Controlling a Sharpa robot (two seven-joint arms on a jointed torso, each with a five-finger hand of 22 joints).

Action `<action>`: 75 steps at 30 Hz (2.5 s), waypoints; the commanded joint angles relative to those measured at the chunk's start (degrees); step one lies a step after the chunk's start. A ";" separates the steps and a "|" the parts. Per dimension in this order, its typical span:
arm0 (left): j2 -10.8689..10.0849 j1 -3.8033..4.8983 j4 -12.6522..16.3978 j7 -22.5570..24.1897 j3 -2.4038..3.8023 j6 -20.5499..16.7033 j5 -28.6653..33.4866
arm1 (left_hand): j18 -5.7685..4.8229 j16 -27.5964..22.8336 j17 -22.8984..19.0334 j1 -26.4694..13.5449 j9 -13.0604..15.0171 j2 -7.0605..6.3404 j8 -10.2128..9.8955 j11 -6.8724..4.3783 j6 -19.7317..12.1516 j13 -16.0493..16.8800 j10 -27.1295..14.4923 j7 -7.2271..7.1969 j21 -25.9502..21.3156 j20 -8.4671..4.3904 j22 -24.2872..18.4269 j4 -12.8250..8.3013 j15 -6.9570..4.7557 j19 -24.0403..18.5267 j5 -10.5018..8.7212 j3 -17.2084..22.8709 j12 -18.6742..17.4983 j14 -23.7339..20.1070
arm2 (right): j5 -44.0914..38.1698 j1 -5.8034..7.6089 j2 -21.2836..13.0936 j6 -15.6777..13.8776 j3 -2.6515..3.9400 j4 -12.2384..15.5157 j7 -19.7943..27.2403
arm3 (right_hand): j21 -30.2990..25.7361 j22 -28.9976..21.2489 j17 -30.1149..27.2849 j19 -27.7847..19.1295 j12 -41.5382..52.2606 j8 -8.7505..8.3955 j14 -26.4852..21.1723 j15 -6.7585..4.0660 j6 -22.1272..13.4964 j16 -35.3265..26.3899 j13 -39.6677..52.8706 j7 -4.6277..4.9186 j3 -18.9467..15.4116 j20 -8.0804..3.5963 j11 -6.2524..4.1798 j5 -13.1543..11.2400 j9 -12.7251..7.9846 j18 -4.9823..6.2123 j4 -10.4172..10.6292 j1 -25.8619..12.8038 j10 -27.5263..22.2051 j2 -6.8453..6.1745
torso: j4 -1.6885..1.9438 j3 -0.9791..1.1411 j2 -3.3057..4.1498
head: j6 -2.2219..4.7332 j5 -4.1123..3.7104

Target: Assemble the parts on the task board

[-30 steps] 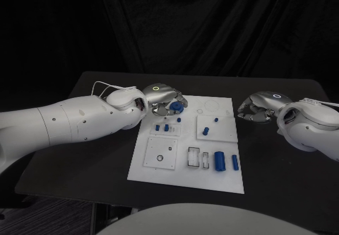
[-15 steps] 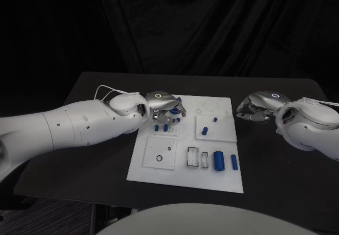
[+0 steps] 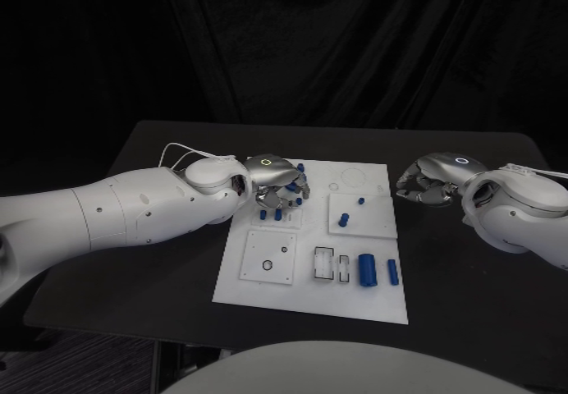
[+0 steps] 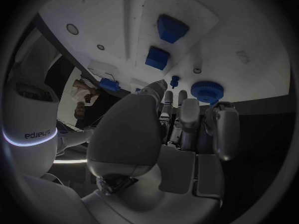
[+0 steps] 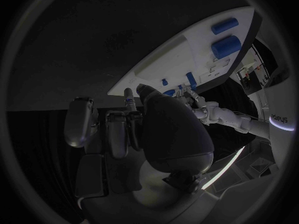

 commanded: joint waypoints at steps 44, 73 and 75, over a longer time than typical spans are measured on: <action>2.01 -1.09 -2.55 -0.90 0.06 -0.84 -0.17 | -1.26 0.79 -1.57 1.74 -0.57 2.54 2.86 -3.06 8.25 -1.87 9.69 2.54 1.67 -0.94 12.17 -5.26 -2.57 1.42 2.76 3.60 2.43 1.29 | -0.18 -0.14 0.11 -0.54 0.03 0.18 -0.30 | -0.30 9.61 14.47 0.31 -0.19 -0.05 5.62 -0.02 0.56 -0.25 11.97 0.01 0.22 0.08 0.15 0.13 -0.08 0.82 0.12 0.04 3.04 -0.42 | -0.01 0.04 0.03 | -0.01 -0.49; -9.22 2.01 8.10 -0.10 0.04 -11.07 -0.16 | -0.95 4.44 3.00 -0.94 -1.40 1.20 2.05 -2.79 10.39 -8.92 15.52 3.27 0.16 -1.38 11.69 -6.25 -2.96 0.54 3.90 5.04 -5.51 5.46 | -0.18 -0.14 -0.39 0.03 0.02 0.17 -0.62 | -0.43 9.59 14.37 0.28 -0.30 -0.05 5.57 -0.03 0.59 -0.37 11.86 0.01 0.28 0.08 0.14 0.04 -0.09 0.84 0.05 0.10 2.94 -0.43 | 0.13 0.04 -0.03 | -0.01 -0.22; -9.53 2.09 8.22 -0.37 0.04 -10.14 -0.16 | -0.89 4.20 2.56 -1.29 -1.50 1.19 1.81 -2.80 10.21 -9.70 15.55 3.21 -0.15 -1.33 11.61 -6.06 -3.00 0.35 3.31 5.04 -6.61 5.18 | -0.18 -0.14 -0.36 0.07 0.02 0.17 -0.62 | -0.43 9.59 14.37 0.28 -0.30 -0.05 5.57 -0.03 0.59 -0.37 11.86 0.01 0.28 0.08 0.14 0.04 -0.09 0.84 0.05 0.10 2.94 -0.43 | 0.06 0.01 0.01 | -0.01 -0.17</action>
